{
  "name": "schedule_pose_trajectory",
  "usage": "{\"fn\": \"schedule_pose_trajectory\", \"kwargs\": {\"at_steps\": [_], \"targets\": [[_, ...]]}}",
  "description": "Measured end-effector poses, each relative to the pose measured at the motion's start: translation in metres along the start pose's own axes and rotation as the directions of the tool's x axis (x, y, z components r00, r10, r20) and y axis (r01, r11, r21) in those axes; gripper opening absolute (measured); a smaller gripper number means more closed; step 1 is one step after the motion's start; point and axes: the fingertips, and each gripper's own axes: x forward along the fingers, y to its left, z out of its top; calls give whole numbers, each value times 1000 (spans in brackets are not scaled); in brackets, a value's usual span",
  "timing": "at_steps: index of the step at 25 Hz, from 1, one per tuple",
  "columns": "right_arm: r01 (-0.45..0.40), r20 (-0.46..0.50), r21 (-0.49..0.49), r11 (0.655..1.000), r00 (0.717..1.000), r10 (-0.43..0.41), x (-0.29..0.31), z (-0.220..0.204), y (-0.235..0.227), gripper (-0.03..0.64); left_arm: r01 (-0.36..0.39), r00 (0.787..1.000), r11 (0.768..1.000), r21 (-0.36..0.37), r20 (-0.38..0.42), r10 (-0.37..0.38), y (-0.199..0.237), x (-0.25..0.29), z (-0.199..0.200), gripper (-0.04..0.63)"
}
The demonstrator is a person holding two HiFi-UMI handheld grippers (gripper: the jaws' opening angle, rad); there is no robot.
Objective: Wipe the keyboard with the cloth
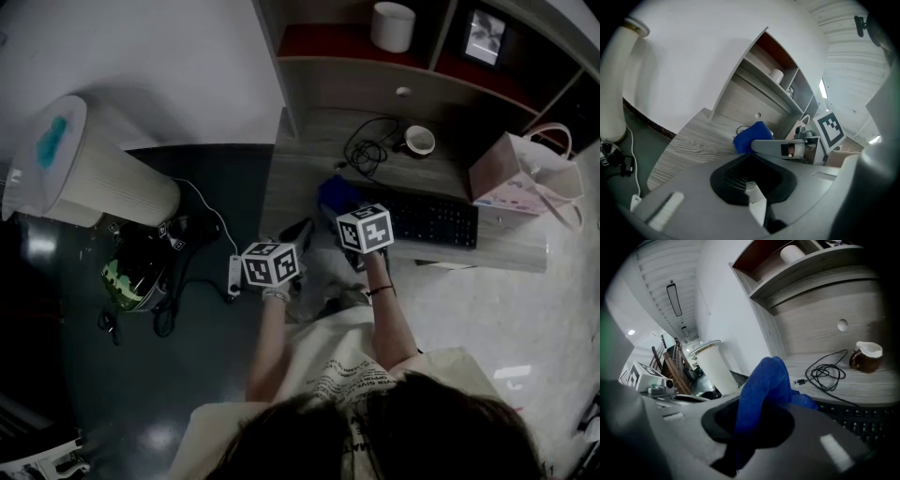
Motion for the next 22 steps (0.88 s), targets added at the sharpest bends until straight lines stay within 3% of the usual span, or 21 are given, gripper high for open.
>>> {"fn": "schedule_pose_trajectory", "kwargs": {"at_steps": [22], "targets": [[-108,78,39,993,991,105,-30,35,10,60,-36,995,999,2,90,36,-26,-12,17,5]]}}
